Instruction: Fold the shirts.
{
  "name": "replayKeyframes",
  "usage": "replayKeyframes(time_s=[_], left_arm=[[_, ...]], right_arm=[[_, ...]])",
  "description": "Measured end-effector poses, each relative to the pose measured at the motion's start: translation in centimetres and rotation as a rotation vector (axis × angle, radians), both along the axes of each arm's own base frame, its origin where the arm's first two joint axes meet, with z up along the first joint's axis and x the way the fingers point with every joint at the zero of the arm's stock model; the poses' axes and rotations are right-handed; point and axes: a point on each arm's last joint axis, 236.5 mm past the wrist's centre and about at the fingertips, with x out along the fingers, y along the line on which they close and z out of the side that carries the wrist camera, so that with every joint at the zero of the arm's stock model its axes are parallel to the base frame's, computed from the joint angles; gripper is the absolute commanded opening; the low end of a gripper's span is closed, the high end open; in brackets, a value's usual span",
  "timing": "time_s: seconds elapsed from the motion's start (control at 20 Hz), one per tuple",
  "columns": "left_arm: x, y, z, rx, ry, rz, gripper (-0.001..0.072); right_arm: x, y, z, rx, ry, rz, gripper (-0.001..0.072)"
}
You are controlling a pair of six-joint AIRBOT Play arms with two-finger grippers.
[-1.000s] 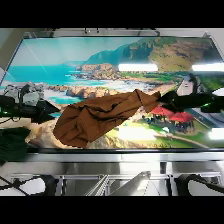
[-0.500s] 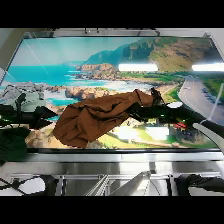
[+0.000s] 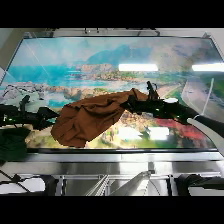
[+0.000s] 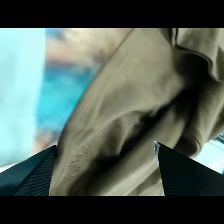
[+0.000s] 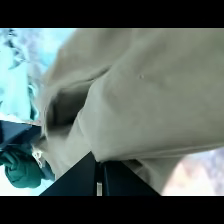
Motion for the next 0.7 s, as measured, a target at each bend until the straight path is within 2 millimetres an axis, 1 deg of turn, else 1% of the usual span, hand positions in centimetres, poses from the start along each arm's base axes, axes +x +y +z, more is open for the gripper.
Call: replayKeyframes(time_s=[0.15,0.2,0.25,0.3,0.4,0.55,0.6,0.65,0.7], left_arm=[[-0.5,-1.6,-0.9,-0.032,0.041,-0.041,0.0698],[-0.7,-2.4,-1.2,-0.041,0.055,-0.065,0.0579],[-1.0,-3.2,-1.6,-0.046,0.069,-0.093,0.0239],[-1.7,-4.0,-2.5,-0.03,0.093,-0.14,0.0024],[-2.7,-6.6,-3.0,-0.044,0.114,-0.234,0.0024],[-2.8,-10.7,-2.1,-0.096,0.06,-0.347,0.0023],[-2.4,-12.3,-0.8,-0.133,0.022,-0.371,0.0023],[-1.7,-13.5,1.0,-0.167,-0.026,-0.391,0.0023],[-1.1,-14.4,3.0,-0.192,-0.079,-0.411,0.0022]], right_arm=[[0.8,-3.8,0.7,-0.01,0.009,-0.015,0.0019],[0.9,-4.9,0.8,-0.01,0.013,-0.016,0.002],[0.8,-5.6,0.9,-0.007,0.019,-0.014,0.0019],[0.7,-6.0,1.0,-0.003,0.025,-0.009,0.0019],[0.4,-6.5,1.1,-0.002,0.032,0.0,0.0019],[-0.1,-6.7,1.4,0.014,0.041,0.022,0.0019],[-0.3,-6.6,1.7,0.026,0.043,0.032,0.0019],[-0.6,-6.6,2.0,0.037,0.044,0.047,0.0019],[-1.1,-6.6,2.8,0.057,0.04,0.066,0.0019]])
